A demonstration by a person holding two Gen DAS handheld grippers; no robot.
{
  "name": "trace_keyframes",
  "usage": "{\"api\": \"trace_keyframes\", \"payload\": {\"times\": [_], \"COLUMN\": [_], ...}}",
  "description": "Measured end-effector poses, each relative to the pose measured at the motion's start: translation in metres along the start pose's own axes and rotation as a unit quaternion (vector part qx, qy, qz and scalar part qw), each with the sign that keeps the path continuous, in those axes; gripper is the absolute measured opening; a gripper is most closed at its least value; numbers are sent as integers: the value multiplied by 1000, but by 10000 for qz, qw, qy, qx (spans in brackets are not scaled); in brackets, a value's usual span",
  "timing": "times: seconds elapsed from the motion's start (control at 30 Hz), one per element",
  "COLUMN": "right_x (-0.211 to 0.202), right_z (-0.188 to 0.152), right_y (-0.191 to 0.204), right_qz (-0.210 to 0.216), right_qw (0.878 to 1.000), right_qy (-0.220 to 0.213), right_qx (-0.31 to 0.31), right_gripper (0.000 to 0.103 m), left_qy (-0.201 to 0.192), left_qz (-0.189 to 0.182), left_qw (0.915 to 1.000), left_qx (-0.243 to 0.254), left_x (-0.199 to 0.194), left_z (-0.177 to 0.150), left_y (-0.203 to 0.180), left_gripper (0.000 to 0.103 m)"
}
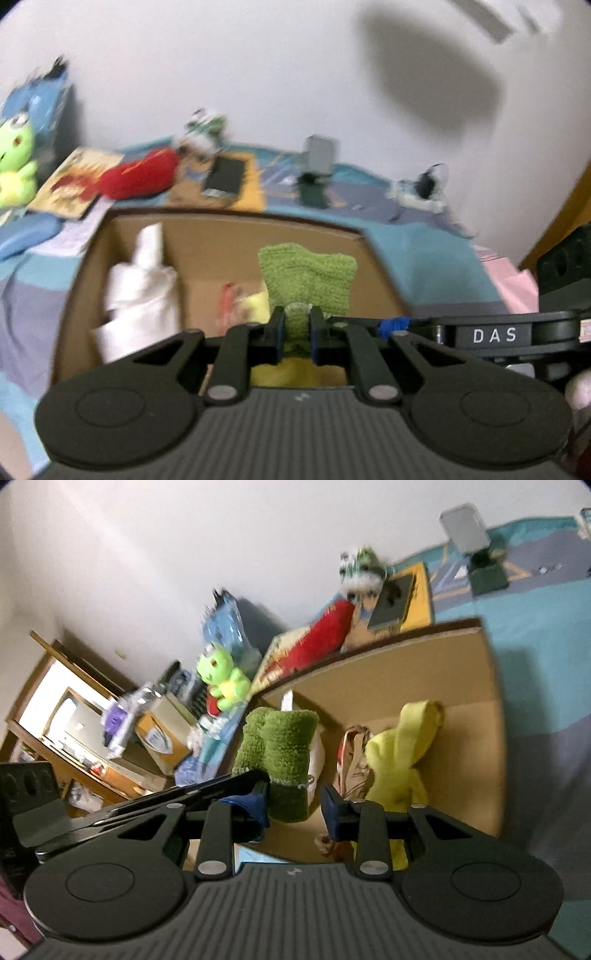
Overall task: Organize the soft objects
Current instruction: 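Carry the green cloth with the right gripper and release it in the box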
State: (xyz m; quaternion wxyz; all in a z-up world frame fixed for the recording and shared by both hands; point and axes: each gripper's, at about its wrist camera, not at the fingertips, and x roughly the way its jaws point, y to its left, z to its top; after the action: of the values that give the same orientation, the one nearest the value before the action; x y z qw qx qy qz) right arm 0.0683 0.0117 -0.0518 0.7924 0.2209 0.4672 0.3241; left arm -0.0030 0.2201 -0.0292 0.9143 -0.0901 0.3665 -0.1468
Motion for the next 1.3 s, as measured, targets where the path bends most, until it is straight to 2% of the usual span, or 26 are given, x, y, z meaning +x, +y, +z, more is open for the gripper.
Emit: {"api": "trace_keyframes", "payload": {"times": [0.2, 0.33, 0.4, 0.43, 0.47, 0.67, 0.97, 1.3], "right_x": [61, 75, 74, 72, 70, 52, 21, -20], "right_z": [-8, -12, -13, -14, -14, -18, -20, -30], "right_y": [5, 3, 3, 3, 3, 3, 6, 6], "right_qz": [-376, -619, -648, -668, -697, -735, -559, -247], "right_qw": [9984, 9965, 9963, 9962, 9961, 9962, 9982, 9994], "right_qy": [412, 539, 531, 512, 492, 354, 149, 138], "right_qx": [12, 136, 196, 204, 219, 296, 163, -185], "right_gripper": [16, 16, 16, 16, 16, 16, 16, 16], "left_qy": [523, 893, 947, 947, 945, 1006, 873, 589], "left_qz": [432, 605, 686, 690, 693, 726, 1232, 1841], "left_qw": [9975, 9938, 9928, 9928, 9929, 9922, 9885, 9811], "left_qx": [-193, -278, -267, -244, -225, -152, 121, 125], "left_x": [33, 51, 53, 51, 50, 47, 30, 2], "left_z": [-6, -12, -14, -15, -15, -13, -10, -21], "left_y": [53, 74, 78, 78, 78, 74, 37, -8], "left_gripper": [10, 14, 27, 39, 46, 47, 47, 47]}}
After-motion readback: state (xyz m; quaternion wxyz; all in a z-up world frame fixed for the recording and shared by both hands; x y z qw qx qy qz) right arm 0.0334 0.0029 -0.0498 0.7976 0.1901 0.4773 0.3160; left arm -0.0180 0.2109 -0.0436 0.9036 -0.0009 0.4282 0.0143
